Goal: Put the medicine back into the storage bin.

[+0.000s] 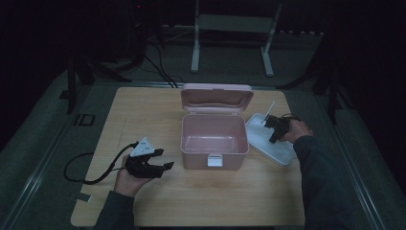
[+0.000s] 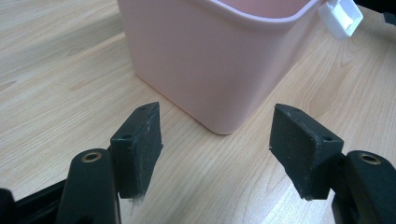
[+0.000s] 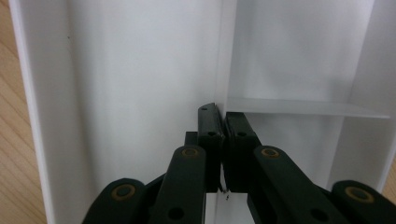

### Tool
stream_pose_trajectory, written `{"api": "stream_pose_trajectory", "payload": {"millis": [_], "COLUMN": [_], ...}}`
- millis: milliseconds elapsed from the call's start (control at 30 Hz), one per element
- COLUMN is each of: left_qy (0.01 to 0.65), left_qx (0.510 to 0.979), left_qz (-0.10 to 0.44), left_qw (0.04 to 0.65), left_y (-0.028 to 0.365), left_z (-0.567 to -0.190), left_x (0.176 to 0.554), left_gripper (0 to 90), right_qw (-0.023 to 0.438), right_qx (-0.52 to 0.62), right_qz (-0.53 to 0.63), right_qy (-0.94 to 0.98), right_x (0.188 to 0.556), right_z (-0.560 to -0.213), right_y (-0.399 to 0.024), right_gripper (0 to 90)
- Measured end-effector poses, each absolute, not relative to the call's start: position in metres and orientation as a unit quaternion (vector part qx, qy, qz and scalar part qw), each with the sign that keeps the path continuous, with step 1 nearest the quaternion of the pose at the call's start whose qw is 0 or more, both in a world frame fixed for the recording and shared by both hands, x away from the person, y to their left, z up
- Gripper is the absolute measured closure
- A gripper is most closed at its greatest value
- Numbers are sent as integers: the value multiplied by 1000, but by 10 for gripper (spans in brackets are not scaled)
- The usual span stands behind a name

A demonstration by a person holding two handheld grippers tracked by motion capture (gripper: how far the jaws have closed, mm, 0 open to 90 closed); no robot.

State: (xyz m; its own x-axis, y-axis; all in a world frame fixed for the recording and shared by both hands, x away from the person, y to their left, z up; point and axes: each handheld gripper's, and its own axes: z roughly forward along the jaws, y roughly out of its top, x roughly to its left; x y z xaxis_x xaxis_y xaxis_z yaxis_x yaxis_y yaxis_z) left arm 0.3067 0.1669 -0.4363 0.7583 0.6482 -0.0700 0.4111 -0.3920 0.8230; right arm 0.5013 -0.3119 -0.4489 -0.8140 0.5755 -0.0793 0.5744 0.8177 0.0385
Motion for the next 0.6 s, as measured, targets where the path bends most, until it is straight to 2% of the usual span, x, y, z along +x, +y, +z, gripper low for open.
{"api": "stream_pose_trajectory", "payload": {"millis": [600], "left_qy": [319], "left_qx": [824], "left_qz": [132], "left_qw": [448], "left_y": [166], "left_z": [-436], "left_x": [306], "left_gripper": [341], "right_qw": [36], "right_qx": [298], "right_qz": [-6], "right_qy": [954], "right_x": [505], "right_z": [-452], "right_y": [-309], "right_gripper": [875]}}
